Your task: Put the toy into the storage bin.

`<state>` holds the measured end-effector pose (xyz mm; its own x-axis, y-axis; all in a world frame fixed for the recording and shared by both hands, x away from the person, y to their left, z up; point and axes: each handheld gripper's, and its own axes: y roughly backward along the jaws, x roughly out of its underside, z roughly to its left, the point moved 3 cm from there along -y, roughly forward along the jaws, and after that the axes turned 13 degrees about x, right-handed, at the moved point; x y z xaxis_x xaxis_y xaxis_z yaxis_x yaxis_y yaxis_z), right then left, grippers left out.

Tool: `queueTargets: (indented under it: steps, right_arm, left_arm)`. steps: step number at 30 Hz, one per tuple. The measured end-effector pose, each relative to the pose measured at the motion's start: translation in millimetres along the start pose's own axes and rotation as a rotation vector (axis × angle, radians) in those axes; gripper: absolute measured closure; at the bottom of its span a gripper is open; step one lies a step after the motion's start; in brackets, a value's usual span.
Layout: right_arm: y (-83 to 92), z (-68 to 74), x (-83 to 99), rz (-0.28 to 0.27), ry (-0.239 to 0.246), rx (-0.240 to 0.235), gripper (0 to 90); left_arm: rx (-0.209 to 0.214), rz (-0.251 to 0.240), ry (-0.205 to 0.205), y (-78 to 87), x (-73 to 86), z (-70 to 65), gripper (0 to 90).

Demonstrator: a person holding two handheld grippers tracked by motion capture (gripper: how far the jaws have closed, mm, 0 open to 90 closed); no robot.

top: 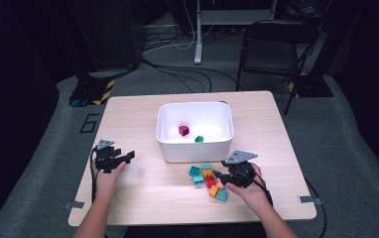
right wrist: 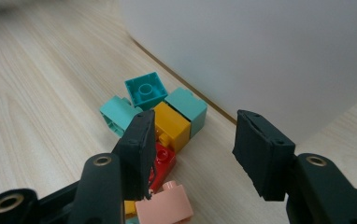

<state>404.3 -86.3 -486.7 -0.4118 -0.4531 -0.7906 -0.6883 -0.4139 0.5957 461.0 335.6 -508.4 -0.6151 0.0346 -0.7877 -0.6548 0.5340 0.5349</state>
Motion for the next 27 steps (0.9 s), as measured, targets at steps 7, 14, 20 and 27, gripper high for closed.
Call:
queueTargets:
  steps: [7, 14, 20, 27]
  right_arm:
    - [-5.5, 6.7, 5.4, 0.025, 0.014, -0.015, 47.7]
    - [-5.5, 8.3, 12.0, 0.047, 0.038, -0.039, 52.0]
    - [-2.2, 3.3, 19.6, 0.074, 0.031, -0.078, 54.6]
    - [-2.8, 5.4, 26.3, 0.098, 0.054, -0.1, 54.7]
  left_arm:
    - [-0.001, 0.001, -0.001, 0.0, -0.3, 0.3, 33.3]
    - [0.006, -0.003, -0.003, -2.6, -2.8, -0.9, 33.3]
    - [0.016, -0.001, -0.014, -8.4, -5.6, -3.1, 33.3]
    - [0.02, -0.001, -0.013, -10.8, -7.5, -4.1, 33.3]
